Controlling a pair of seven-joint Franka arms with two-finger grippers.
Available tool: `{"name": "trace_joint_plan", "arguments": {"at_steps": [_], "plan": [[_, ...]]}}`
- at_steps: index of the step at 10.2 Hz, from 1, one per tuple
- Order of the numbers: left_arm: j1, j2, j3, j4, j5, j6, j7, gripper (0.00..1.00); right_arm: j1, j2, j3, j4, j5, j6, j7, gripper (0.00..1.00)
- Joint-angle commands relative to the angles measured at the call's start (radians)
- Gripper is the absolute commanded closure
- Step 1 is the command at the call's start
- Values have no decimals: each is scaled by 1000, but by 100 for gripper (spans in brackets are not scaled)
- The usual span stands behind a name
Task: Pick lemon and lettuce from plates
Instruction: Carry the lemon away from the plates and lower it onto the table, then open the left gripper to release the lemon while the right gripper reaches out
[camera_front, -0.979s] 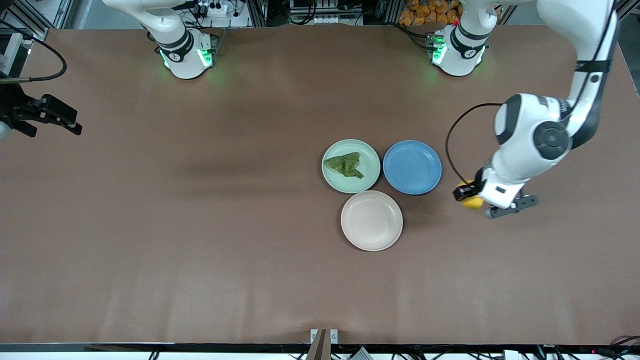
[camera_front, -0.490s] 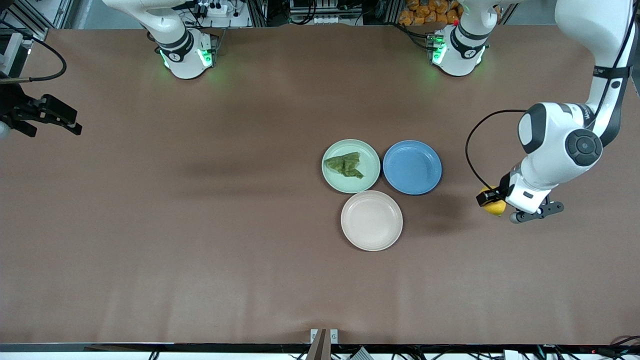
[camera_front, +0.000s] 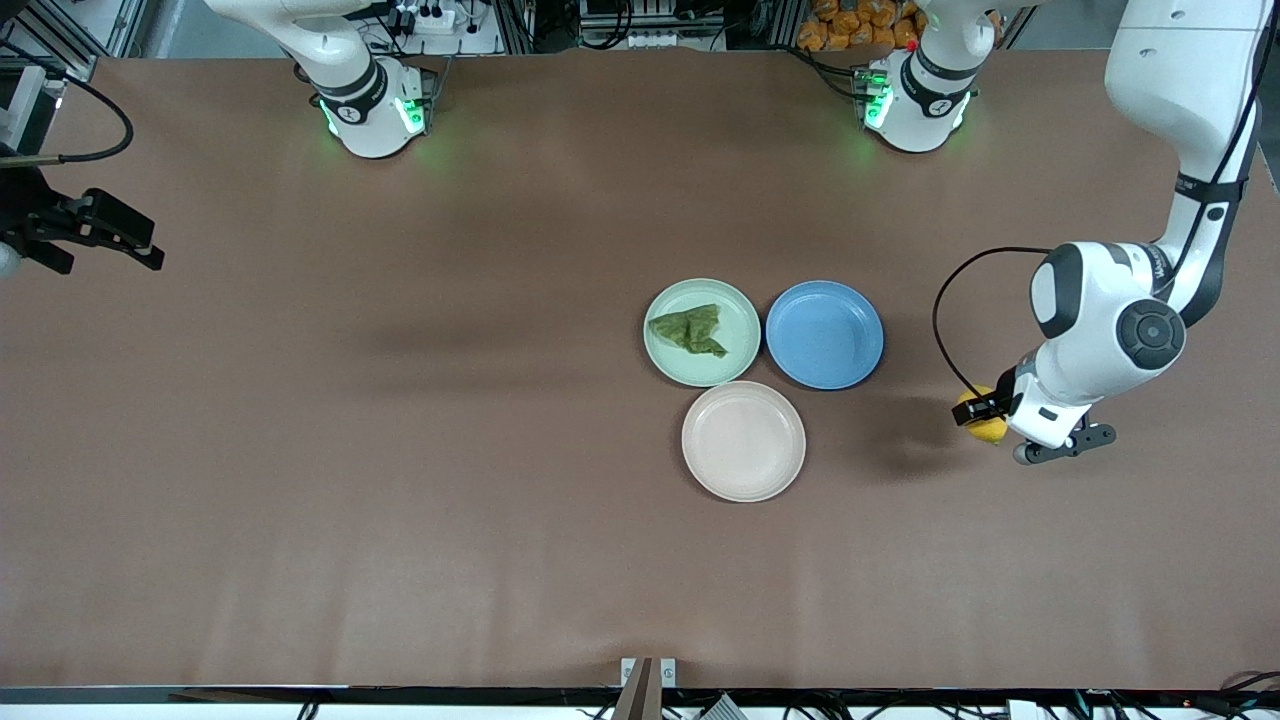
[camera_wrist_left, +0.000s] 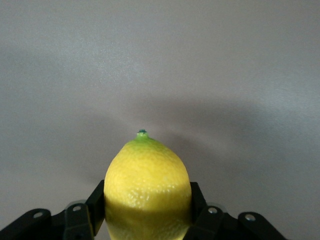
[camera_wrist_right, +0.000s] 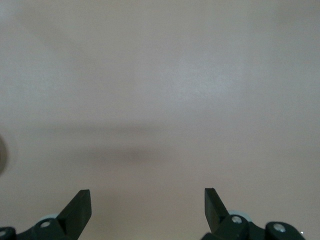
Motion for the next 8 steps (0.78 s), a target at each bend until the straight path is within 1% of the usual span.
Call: {"name": "trace_joint_plan", "arguments": {"at_steps": [1, 3, 4, 5, 6, 7, 8], "plan": [[20, 33, 2, 24, 28, 4, 10, 100, 9, -24, 16, -22, -4, 3, 17, 0], [17, 56, 2, 24, 28, 10, 9, 100, 87, -13, 14, -22, -4, 12, 136, 0], [16, 61, 2, 24, 28, 11, 7, 86, 136, -7, 14, -22, -4, 17, 199, 0], [13, 71, 2, 24, 28, 11, 4, 34, 189, 4, 14, -22, -6, 18, 263, 0], [8, 79, 2, 24, 28, 12, 4, 7, 238, 17, 14, -21, -6, 28, 323, 0], [8, 82, 2, 22, 28, 12, 3, 0, 294, 28, 14, -22, -6, 37, 380, 0], [5, 82, 2, 22, 28, 12, -7, 0, 363, 46, 14, -21, -12, 44, 469, 0]]}}
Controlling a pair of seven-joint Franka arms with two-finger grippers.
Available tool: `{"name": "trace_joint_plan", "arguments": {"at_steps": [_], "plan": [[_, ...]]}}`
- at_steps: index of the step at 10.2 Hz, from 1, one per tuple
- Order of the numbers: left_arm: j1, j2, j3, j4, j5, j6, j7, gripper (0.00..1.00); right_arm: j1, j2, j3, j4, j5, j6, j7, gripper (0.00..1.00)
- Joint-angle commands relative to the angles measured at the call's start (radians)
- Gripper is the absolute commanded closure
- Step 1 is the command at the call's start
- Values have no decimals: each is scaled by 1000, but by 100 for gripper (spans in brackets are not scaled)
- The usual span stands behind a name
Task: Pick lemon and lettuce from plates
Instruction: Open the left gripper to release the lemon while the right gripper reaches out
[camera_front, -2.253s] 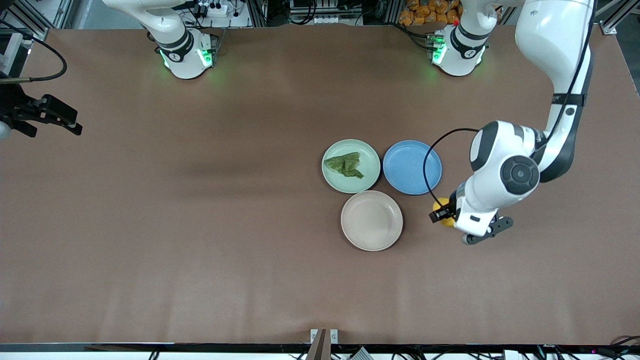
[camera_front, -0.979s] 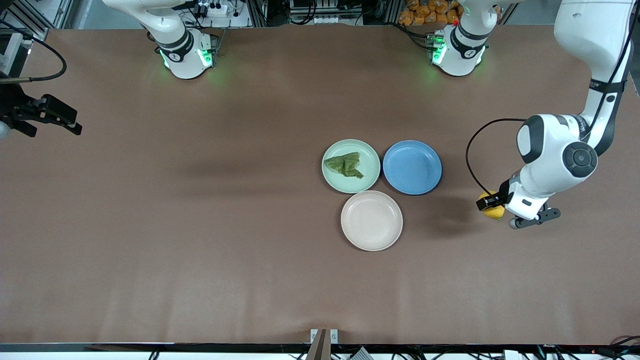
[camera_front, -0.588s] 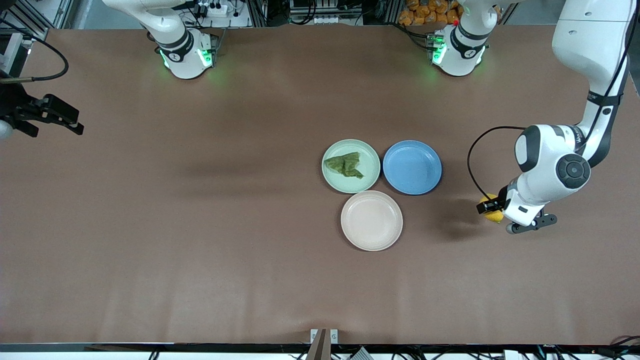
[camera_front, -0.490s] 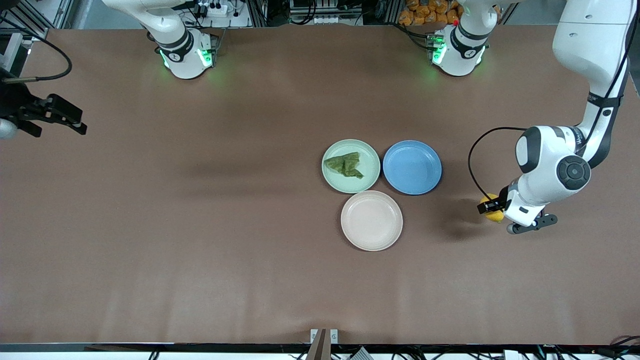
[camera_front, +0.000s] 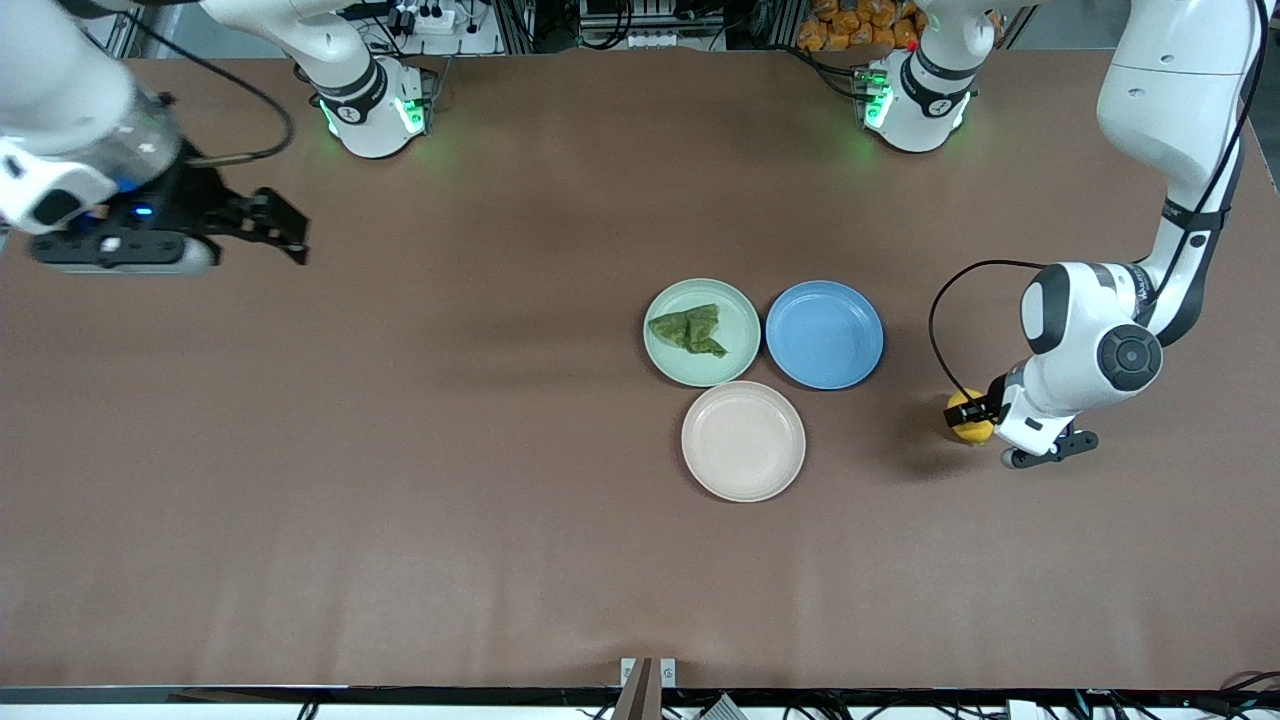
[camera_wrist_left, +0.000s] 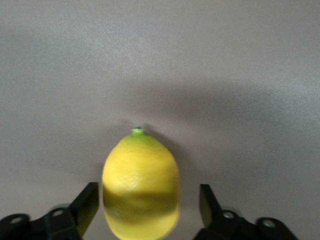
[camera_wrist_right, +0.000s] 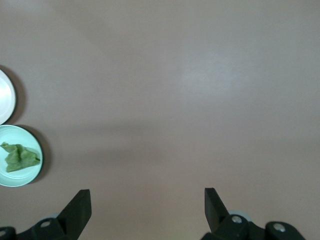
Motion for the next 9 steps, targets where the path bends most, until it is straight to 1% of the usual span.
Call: {"name": "trace_joint_plan", "arguments": {"at_steps": [1, 3, 5, 6, 9], "plan": [[-4, 2, 0, 14, 22, 6, -8, 0, 160, 44, -8, -4, -22, 39, 189, 0], [-1, -26, 0, 14, 22, 6, -7, 0, 257, 101, -6, 2, -22, 73, 319, 0], [0, -79, 0, 13, 22, -9, -7, 0, 379, 182, -8, 3, -29, 169, 511, 0], [-1, -115, -3, 8, 23, -43, -5, 0, 419, 219, -8, 6, -27, 227, 617, 0], [-1, -227, -52, -7, 26, -188, -42, 0, 525, 348, -8, 22, -30, 345, 791, 0]]}}
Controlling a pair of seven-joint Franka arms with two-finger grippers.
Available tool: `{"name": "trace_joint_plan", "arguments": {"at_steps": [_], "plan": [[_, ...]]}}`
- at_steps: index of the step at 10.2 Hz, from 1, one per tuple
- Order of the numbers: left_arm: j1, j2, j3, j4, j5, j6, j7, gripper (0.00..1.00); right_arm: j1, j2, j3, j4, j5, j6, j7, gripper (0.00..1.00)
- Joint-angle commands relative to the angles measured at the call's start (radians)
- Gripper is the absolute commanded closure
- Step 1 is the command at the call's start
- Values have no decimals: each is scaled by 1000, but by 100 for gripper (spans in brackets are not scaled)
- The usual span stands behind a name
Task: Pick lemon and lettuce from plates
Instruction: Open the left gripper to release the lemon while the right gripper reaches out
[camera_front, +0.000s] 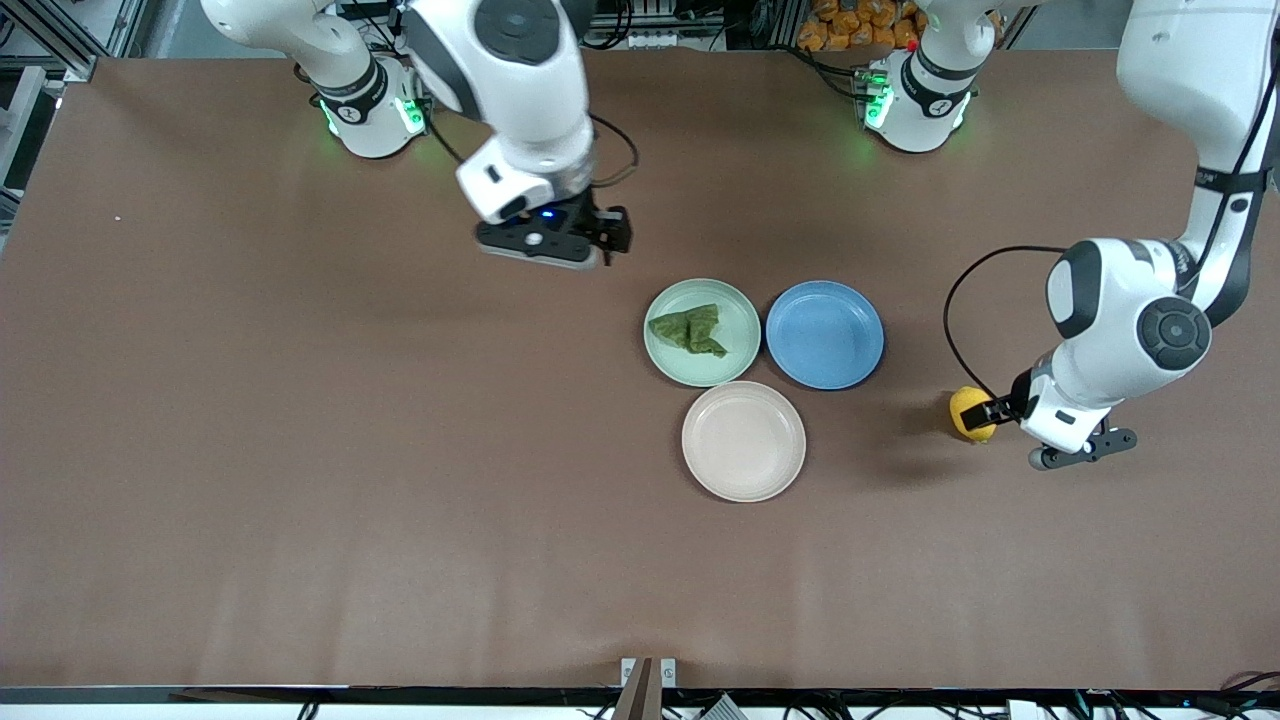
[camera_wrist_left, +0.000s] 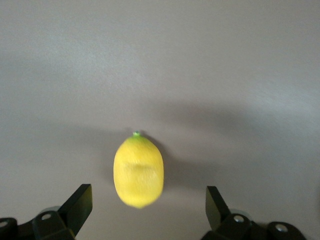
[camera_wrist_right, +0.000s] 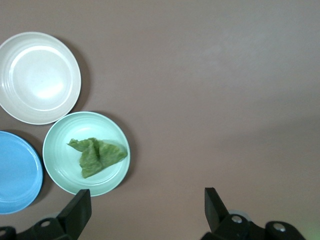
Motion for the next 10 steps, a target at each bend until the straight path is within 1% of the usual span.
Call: {"name": "trace_joint_plan", "arguments": {"at_steps": [1, 3, 5, 6, 7, 9, 10], "plan": [[5, -127, -35, -69, 25, -92, -49, 0, 52, 97, -9, 42, -22, 59, 124, 0], [5, -261, -48, -181, 13, -96, -58, 0, 106, 181, -10, 77, -24, 87, 180, 0], [-4, -400, -46, -282, -61, -97, -43, 0, 130, 276, -10, 122, -27, 162, 282, 0], [-10, -453, -45, -321, -79, -99, -37, 0, 152, 319, -13, 140, -45, 191, 331, 0], [-42, -487, -32, -347, -82, -103, -37, 0, 157, 367, -12, 172, -89, 216, 402, 0], [-52, -496, -20, -330, -81, -117, -35, 0, 158, 412, -12, 179, -106, 274, 427, 0], [-55, -495, -19, -291, -79, -117, -28, 0, 158, 438, -12, 180, -108, 317, 456, 0]]}}
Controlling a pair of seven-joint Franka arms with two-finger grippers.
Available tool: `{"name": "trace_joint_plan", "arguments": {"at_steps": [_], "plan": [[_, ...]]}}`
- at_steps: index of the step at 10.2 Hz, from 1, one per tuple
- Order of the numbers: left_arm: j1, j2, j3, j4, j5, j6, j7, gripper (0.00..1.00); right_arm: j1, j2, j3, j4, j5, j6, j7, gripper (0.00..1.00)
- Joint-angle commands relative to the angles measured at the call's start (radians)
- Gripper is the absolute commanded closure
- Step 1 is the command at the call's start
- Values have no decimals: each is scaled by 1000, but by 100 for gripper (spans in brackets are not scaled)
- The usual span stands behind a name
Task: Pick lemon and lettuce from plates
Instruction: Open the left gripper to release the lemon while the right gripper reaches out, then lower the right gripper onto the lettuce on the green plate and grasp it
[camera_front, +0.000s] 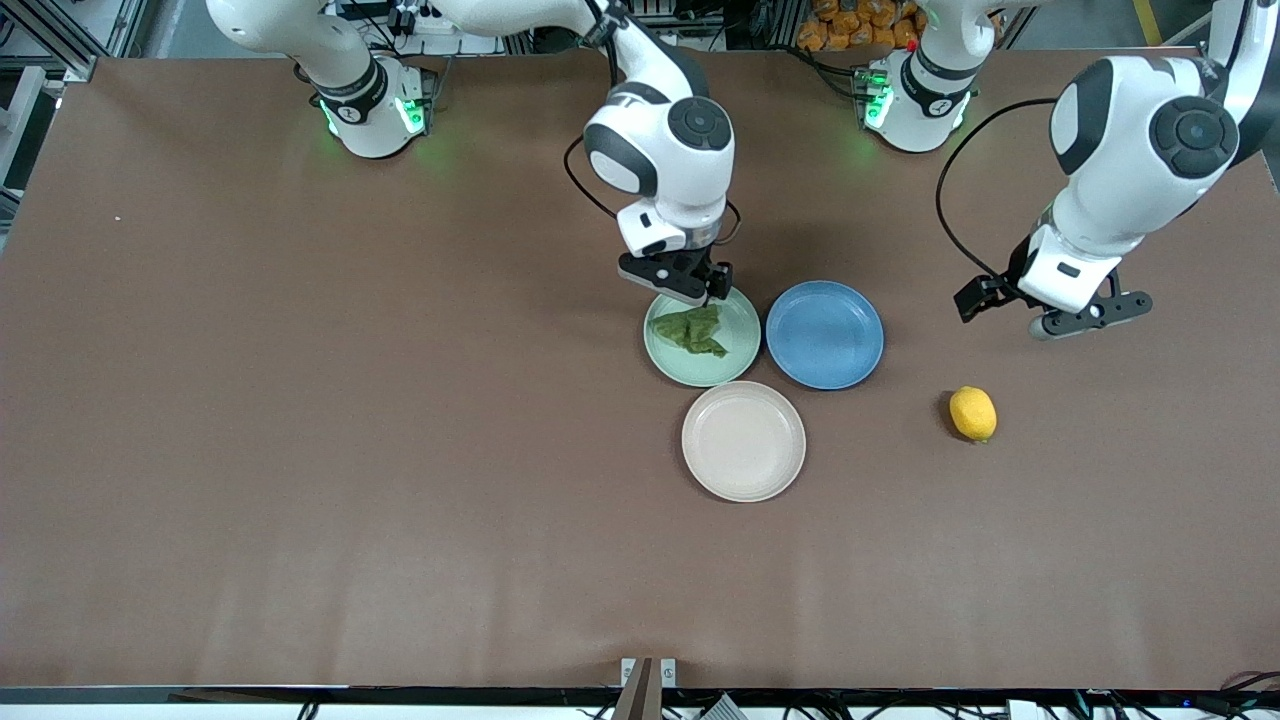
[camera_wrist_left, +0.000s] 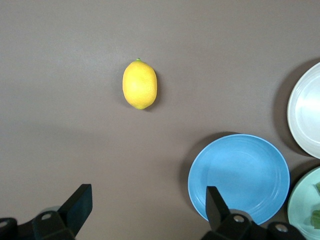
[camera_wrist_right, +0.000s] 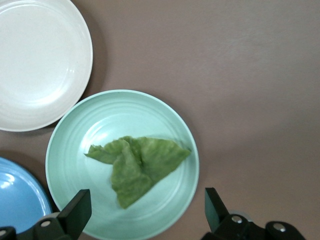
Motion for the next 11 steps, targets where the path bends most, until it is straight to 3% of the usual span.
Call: {"name": "trace_joint_plan", "arguments": {"at_steps": [1, 3, 7, 11], "plan": [[-18, -12, 19, 74, -12, -10, 37, 0, 4, 67, -9, 47, -29, 59, 64, 0], [-23, -4, 41, 203, -12, -93, 84, 0, 3, 104, -14, 67, -30, 63, 66, 0], [-55, 0, 58, 478, -16, -440, 127, 0, 3, 173, -16, 115, -62, 71, 81, 0], [-61, 10, 58, 624, -5, -640, 270, 0, -6, 198, -14, 113, -116, 79, 80, 0]]}}
